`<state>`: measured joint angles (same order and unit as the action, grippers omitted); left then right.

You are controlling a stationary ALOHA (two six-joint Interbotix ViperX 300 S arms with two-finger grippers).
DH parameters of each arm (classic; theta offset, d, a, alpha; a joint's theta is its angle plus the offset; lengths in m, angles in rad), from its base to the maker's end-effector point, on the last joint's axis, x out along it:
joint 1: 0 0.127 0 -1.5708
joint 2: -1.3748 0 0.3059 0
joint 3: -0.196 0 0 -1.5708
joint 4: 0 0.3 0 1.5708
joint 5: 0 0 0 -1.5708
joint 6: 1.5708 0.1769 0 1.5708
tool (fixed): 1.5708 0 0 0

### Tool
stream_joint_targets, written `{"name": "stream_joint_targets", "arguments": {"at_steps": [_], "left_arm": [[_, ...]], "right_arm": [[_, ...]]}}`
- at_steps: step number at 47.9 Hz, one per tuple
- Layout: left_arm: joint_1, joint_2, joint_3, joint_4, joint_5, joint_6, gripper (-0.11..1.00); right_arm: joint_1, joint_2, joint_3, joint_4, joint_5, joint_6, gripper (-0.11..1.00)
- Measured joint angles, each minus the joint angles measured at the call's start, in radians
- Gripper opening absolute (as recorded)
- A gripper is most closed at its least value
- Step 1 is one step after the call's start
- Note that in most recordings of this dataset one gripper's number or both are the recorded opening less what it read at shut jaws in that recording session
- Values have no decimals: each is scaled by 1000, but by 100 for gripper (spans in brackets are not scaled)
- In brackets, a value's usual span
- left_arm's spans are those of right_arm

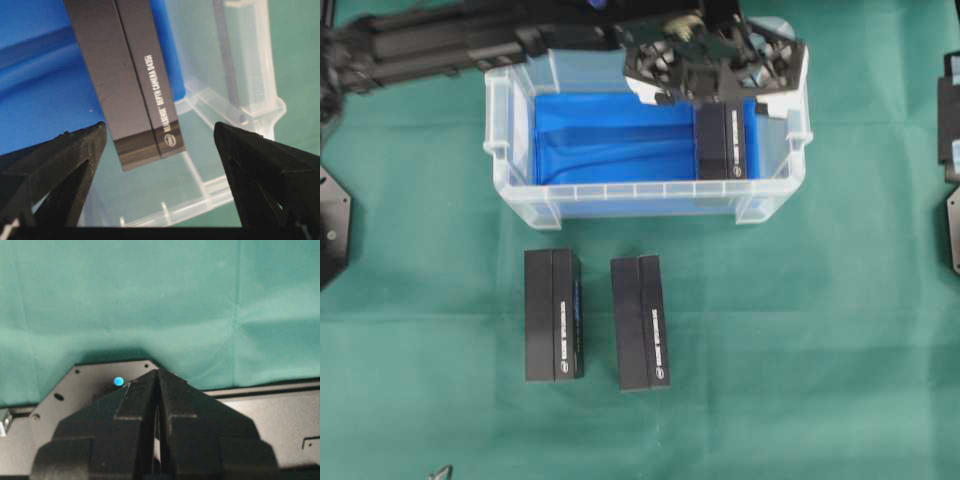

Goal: Take the box out of the case with the left arm.
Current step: 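Swing the open left gripper over the right black box in the case, then lower the left gripper around the right box and close on it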

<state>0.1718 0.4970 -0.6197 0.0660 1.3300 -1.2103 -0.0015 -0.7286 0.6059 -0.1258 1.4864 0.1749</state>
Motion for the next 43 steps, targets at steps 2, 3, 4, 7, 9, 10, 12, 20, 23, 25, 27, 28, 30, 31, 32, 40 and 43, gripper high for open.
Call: {"name": "stream_joint_targets", "arguments": {"at_steps": [2, 3, 4, 7, 9, 10, 12, 20, 23, 25, 27, 28, 30, 31, 32, 40, 43], "left_arm": [[-2, 12, -15, 0, 17, 0, 88], [-2, 17, -21, 0, 25, -2, 88], [-2, 21, -28, 0, 32, -2, 88], [-2, 28, -37, -2, 48, 0, 88], [-2, 29, -40, -2, 52, -2, 88], [-2, 28, -41, -2, 54, -2, 88], [-2, 29, -44, -2, 55, -3, 88], [-2, 29, -46, -2, 57, -8, 88], [-2, 29, -48, -2, 57, -11, 88], [-2, 29, -48, -2, 57, -14, 88], [-2, 29, -46, -2, 57, -20, 88], [-2, 29, -48, -2, 57, -21, 88], [-2, 31, -49, -2, 57, -26, 88], [-2, 31, -49, -2, 55, -28, 88], [-2, 31, -49, -2, 55, -29, 88], [-2, 34, -49, -2, 52, -31, 88], [-2, 34, -49, -2, 52, -31, 88]], "right_arm": [[0, 0, 0, 0, 0, 0, 0], [-2, -2, 0, 2, 0, 0, 0], [0, -2, 0, 0, 0, 0, 0], [-2, -2, 0, 0, 0, -2, 0], [0, -2, 0, 0, 0, -2, 0], [-2, -2, 0, 2, 0, -2, 0], [0, -2, 0, 0, 0, -2, 0], [0, -2, 2, 0, 0, -3, 0], [-2, -2, 2, 0, -2, -3, 0], [-2, -2, 2, 0, -3, -3, 0], [0, -2, 2, 2, -5, -3, 0], [-2, -2, 2, 0, -6, -3, 0], [0, -2, 2, 0, -8, -3, 0], [-2, -2, 2, 0, -9, -3, 0], [0, -2, 2, 2, -11, -3, 0], [-2, -2, 2, 0, -12, -3, 0], [0, -2, 2, 0, -12, -3, 0]]}}
